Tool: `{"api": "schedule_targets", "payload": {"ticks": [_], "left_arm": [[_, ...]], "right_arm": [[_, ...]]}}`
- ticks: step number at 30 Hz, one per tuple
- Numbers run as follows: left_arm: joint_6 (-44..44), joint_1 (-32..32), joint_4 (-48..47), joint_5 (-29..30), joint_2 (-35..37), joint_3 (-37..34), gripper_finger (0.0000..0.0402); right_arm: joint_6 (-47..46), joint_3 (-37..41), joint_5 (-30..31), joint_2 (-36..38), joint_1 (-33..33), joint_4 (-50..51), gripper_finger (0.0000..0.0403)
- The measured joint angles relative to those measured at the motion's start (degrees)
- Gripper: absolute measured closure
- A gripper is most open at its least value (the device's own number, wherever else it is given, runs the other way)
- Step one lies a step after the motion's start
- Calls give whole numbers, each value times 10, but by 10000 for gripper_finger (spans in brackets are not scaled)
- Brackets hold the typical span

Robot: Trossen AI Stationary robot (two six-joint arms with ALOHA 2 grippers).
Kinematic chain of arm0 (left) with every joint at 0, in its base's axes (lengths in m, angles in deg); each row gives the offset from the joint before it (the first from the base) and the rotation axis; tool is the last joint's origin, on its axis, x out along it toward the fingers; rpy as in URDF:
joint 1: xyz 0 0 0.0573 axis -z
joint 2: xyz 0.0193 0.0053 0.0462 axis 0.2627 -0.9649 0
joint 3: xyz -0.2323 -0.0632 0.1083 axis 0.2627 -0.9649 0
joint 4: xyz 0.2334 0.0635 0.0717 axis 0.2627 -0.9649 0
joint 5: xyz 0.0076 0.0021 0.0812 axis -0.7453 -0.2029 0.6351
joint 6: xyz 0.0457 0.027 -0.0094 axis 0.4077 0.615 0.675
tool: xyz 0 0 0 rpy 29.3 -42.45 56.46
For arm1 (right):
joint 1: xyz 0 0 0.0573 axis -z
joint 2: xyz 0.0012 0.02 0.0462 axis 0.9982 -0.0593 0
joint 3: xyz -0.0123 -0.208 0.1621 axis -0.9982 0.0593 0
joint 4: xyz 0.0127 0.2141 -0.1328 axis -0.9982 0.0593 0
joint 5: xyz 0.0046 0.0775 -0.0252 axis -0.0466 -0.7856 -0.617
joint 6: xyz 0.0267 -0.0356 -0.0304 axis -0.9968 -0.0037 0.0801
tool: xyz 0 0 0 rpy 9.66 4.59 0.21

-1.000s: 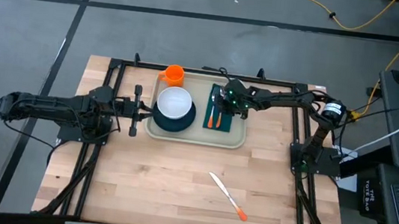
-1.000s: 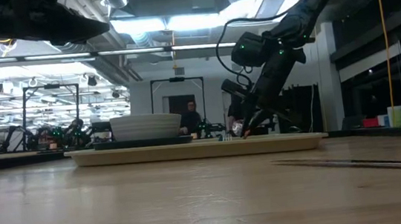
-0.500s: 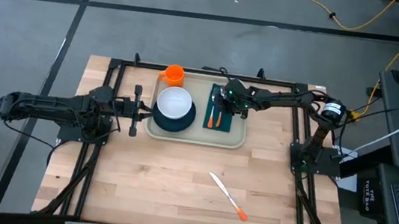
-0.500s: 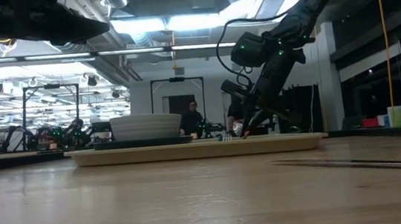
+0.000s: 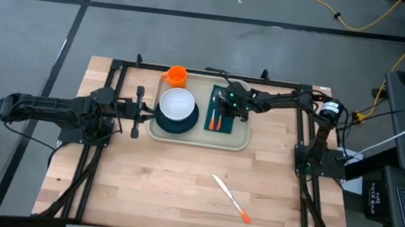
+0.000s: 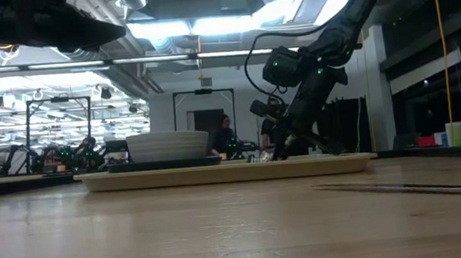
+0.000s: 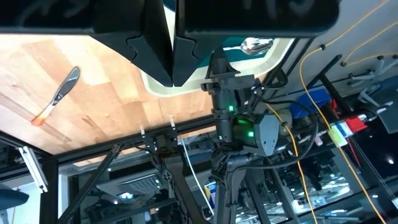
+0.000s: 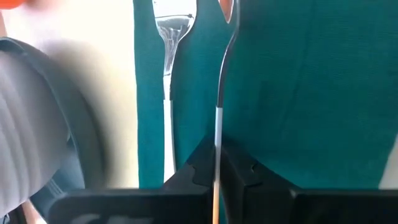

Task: Set up tray
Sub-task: Put the orange spoon on top of the green table napkin on the brown serving tray to the right of the orange fork

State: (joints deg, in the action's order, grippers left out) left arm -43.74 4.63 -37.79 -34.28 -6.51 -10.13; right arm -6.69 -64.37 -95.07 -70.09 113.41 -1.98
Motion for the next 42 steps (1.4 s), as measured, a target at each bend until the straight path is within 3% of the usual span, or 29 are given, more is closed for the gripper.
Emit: {"api": "schedule_targets", "payload": {"ticks": [20, 32, 42], "left_arm": [[-5, 0, 0, 0, 0, 0, 394], [-5, 0, 0, 0, 0, 0, 395], [-5, 0, 0, 0, 0, 0, 396]], "right_arm": [[-4, 0, -28, 1, 5, -4, 390], [-6, 0, -20, 2, 5, -4, 335], [9, 0, -22, 2, 5, -4, 329]]}}
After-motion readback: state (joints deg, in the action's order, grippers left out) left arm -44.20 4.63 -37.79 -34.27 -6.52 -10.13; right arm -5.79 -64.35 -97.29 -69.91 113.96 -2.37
